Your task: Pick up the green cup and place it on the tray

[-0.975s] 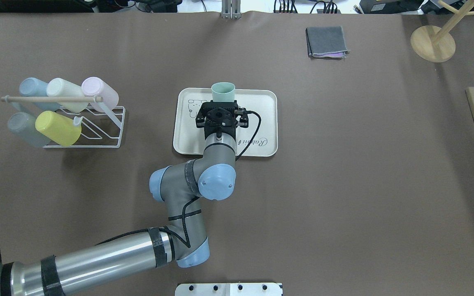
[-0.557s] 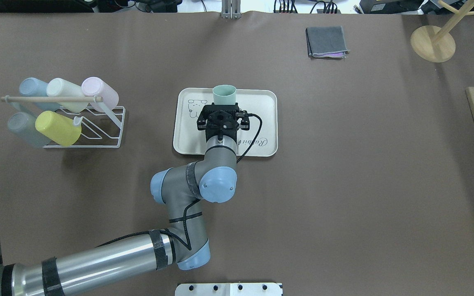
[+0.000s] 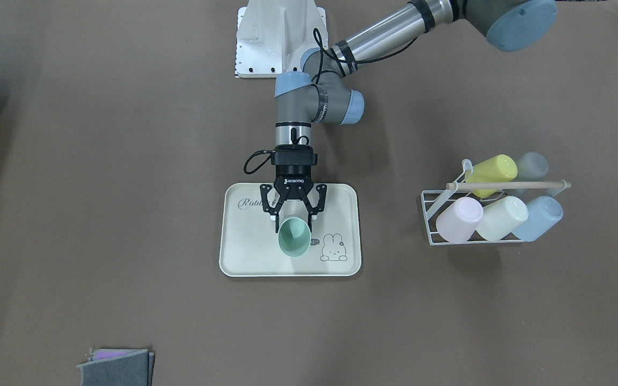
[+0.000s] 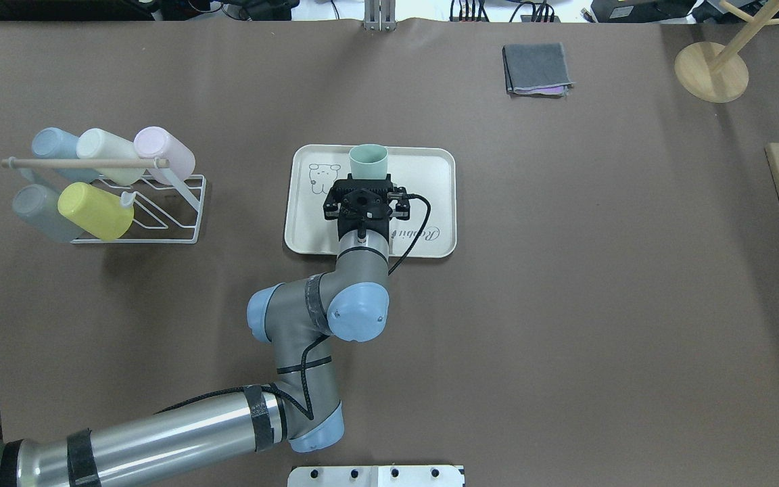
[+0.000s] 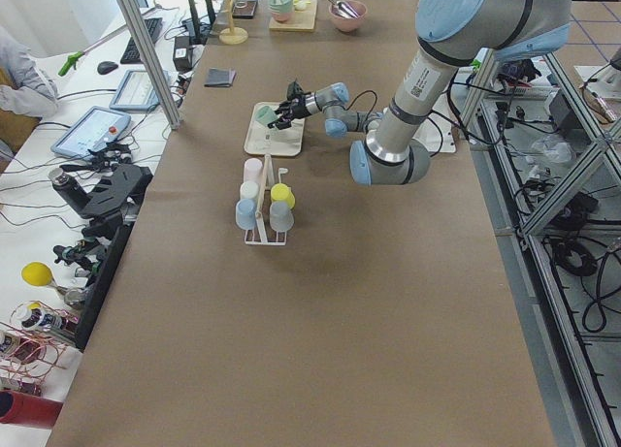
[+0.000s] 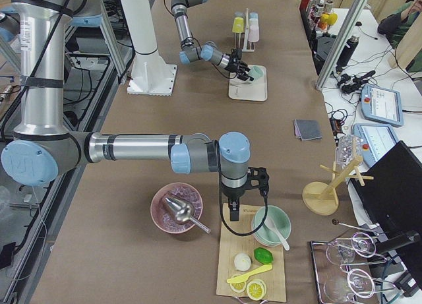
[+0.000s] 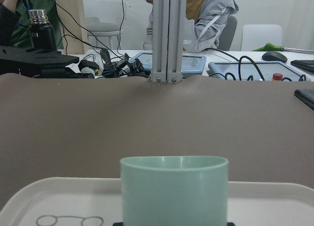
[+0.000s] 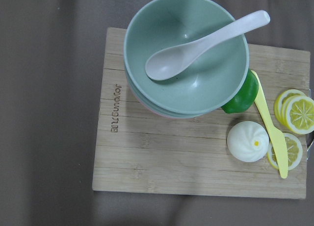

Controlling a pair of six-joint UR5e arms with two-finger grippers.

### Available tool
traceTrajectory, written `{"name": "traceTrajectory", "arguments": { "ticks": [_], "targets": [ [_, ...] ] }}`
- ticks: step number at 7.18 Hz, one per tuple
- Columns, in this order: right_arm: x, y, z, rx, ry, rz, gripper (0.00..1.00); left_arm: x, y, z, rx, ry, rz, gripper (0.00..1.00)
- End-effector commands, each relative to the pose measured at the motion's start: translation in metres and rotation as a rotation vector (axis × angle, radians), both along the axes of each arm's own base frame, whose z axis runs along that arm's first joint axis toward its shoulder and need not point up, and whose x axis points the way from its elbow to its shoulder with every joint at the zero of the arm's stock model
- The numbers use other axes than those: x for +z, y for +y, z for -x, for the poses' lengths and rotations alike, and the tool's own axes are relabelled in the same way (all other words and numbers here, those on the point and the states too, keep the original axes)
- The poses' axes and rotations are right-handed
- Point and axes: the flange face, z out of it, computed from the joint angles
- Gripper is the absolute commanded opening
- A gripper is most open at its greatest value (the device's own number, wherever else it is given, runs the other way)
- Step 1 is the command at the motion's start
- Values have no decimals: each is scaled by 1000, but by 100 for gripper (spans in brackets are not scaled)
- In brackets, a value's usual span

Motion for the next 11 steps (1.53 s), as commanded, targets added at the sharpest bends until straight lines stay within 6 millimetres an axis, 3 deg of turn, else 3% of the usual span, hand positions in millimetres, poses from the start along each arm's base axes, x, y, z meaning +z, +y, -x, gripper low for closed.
{"name": "traceTrajectory", "arguments": {
  "ticks": [1,3,5,7,9,10,11],
  "targets": [
    [0,1,0,2,0,1,100,2,10,-5,-2,-4,-8,55],
    [0,1,0,2,0,1,100,3,12,-2,-1,3,-11,61],
    [0,1,0,2,0,1,100,5,32,-9,-28,-5,-38,69],
    [0,1,0,1,2,0,100,9,36,-10,-31,-12,-41,72],
    [1,1,0,1,4,0,100,11,38,-8,-31,-2,-44,83],
    [1,1,0,1,4,0,100,14,38,-8,-31,-7,-43,96],
    [1,1,0,1,4,0,100,15,41,-8,-27,-6,-44,97]
  ]
}}
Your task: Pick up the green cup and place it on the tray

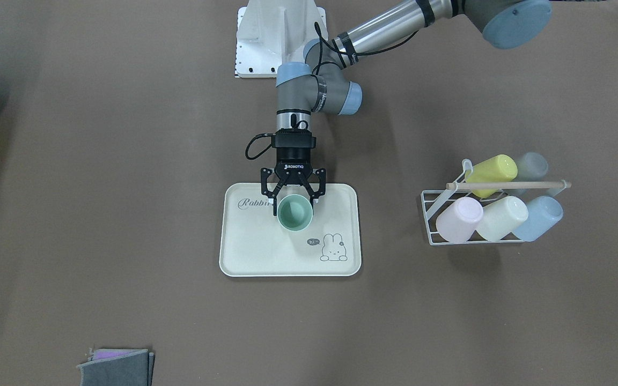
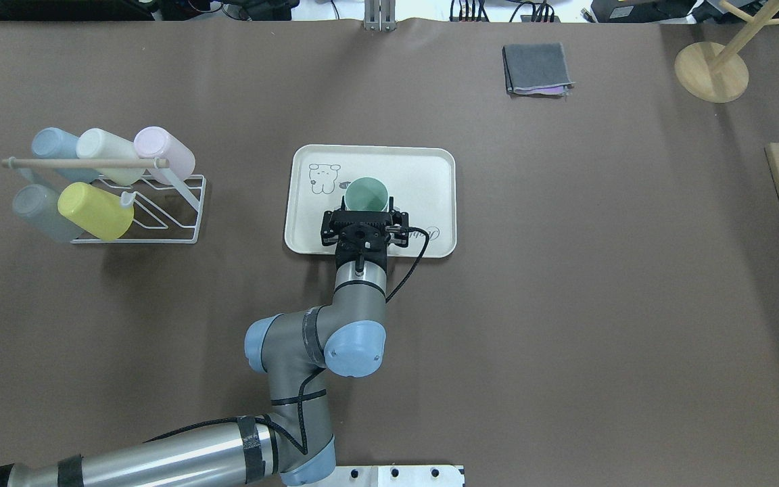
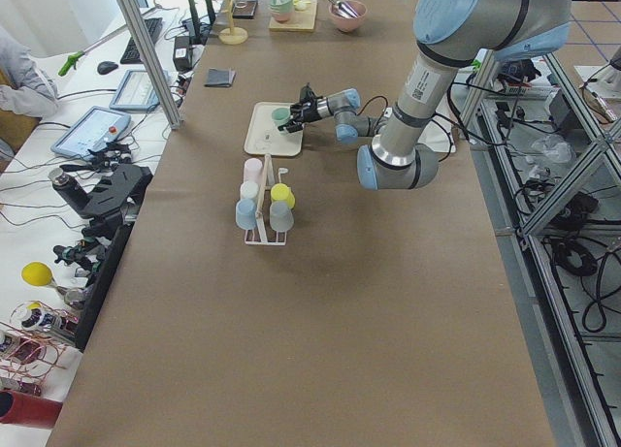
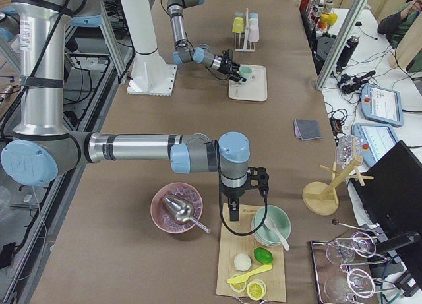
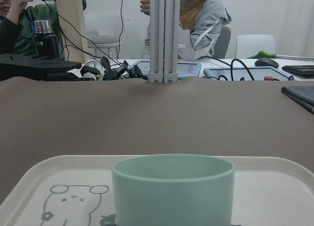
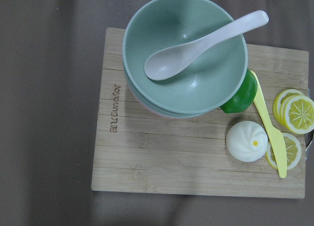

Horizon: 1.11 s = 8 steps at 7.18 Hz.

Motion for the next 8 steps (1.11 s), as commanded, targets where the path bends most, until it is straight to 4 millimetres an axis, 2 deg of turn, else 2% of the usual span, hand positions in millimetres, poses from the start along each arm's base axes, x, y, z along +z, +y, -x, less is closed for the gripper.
{"name": "traceTrajectory", "arguments": {
  "ticks": [1,3,4,5,8],
  "targets": [
    [0,0,0,0,-1,-2,100,6,6,-2,7,-3,-1,97],
    [0,0,0,0,-1,-3,100,1,17,15,17,49,-18,98],
    [0,0,0,0,0,-3,100,1,16,21,15,52,-22,98],
    [0,0,0,0,0,-3,100,-6,16,35,12,82,-30,98],
    [-1,0,0,0,-1,-5,100,-46,27,71,34,149,-73,98]
  ]
}}
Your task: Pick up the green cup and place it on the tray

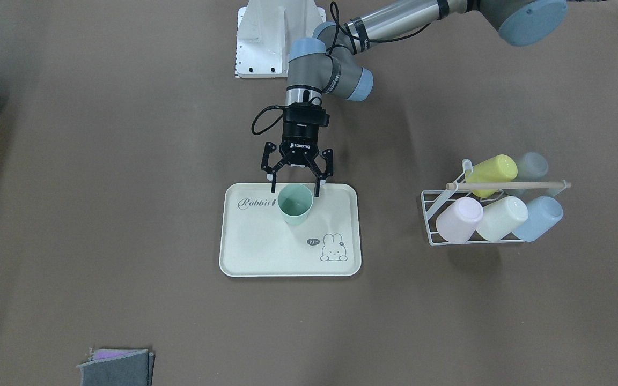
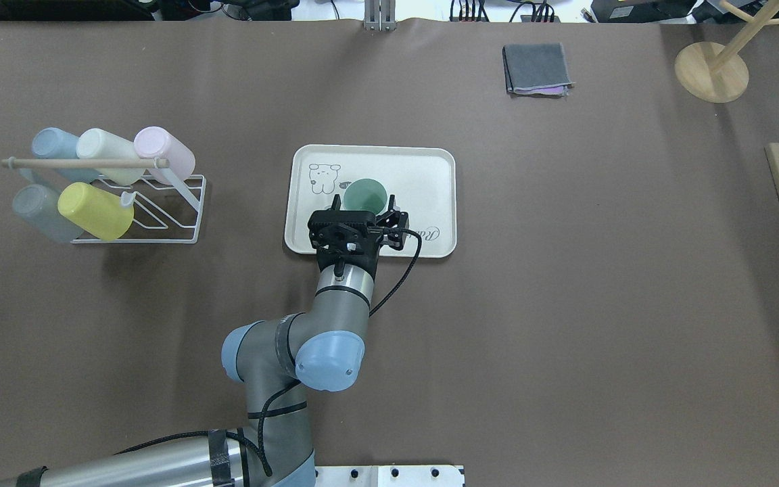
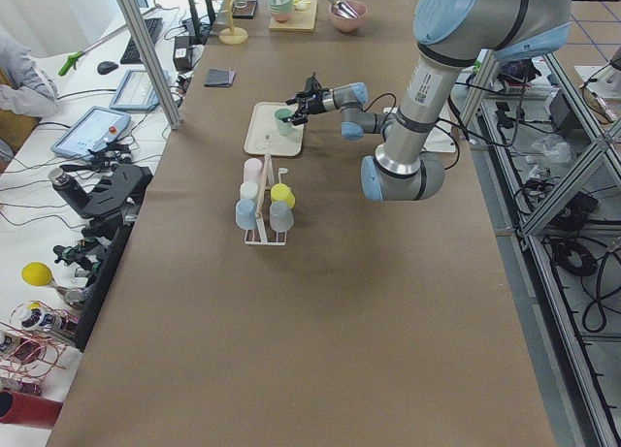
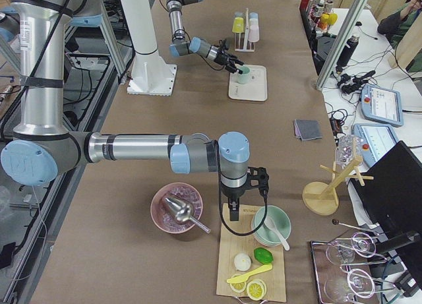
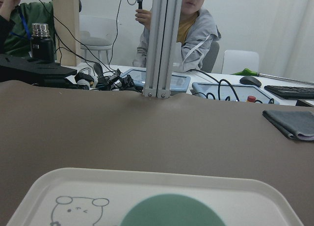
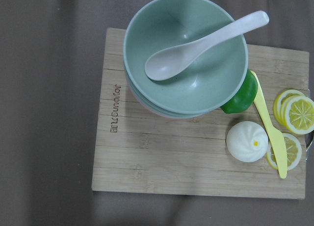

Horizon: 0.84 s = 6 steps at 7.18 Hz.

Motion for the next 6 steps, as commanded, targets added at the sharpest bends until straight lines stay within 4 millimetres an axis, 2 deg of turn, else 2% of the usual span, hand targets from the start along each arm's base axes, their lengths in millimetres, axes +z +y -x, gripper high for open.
{"name": "traceTrajectory", "arguments": {
  "ticks": [1,2,3,5,6],
  "targets": [
    [0,0,0,0,0,0,100,-23,2,24,5,31,-27,98],
    [0,0,0,0,0,0,100,-29,-18,41,-2,45,-25,98],
    [0,0,0,0,1,0,100,-38,-52,67,63,10,-33,98],
    [0,0,0,0,0,0,100,-65,-89,141,206,-147,-158,98],
    [0,0,0,0,0,0,100,-68,-107,167,264,-202,-165,98]
  ]
}}
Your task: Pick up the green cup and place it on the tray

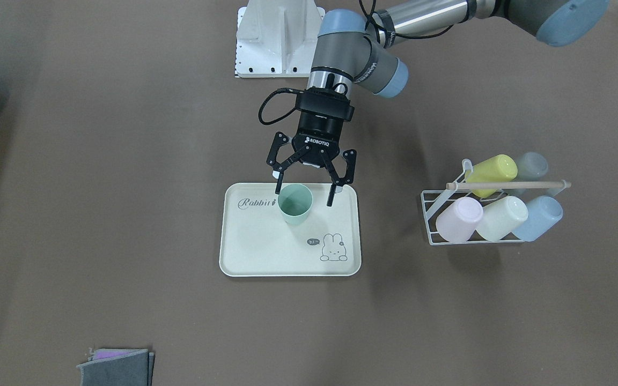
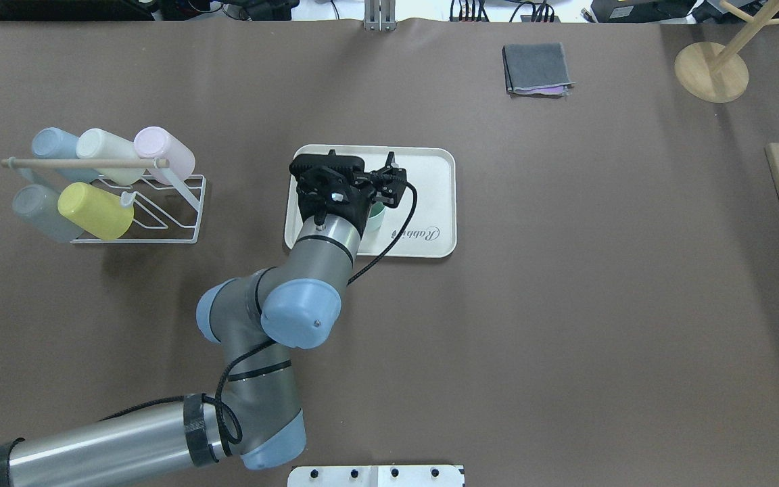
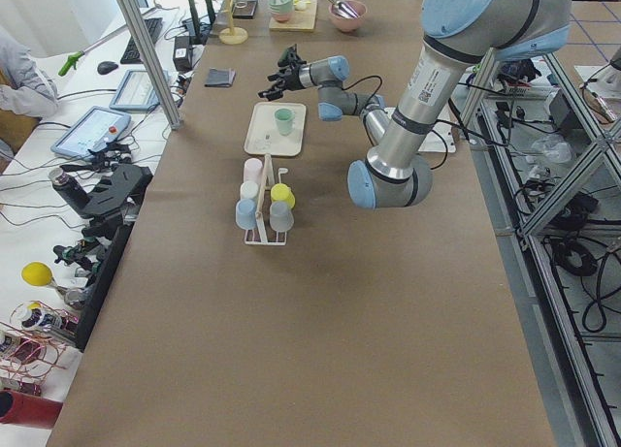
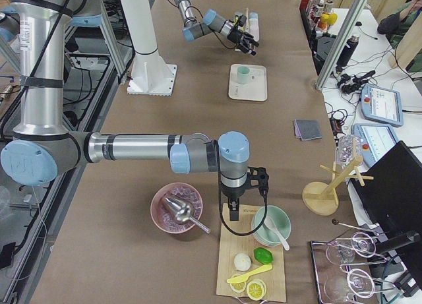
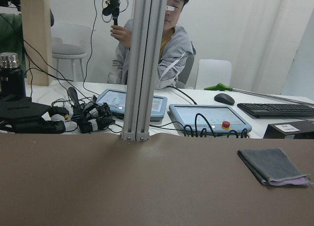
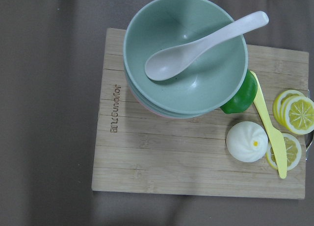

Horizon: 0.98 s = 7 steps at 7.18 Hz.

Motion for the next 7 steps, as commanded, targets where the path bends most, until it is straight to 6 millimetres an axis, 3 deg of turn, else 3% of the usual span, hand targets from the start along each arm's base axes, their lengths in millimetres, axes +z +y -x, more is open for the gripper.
{"name": "traceTrajectory", "arguments": {
  "ticks": [1,2,4,5,6,7],
  "targets": [
    [0,0,0,0,0,0,100,12,-47,67,94,-147,23,98],
    [0,0,0,0,0,0,100,52,-88,120,163,-223,155,98],
    [0,0,0,1,6,-2,100,122,-140,234,266,-209,377,98],
    [0,0,0,1,6,-2,100,179,-151,298,324,-199,603,98],
    [0,0,0,0,4,-2,100,214,-153,357,376,-204,667,98],
    [0,0,0,0,3,-2,100,278,-135,414,457,-178,794,98]
  ]
}}
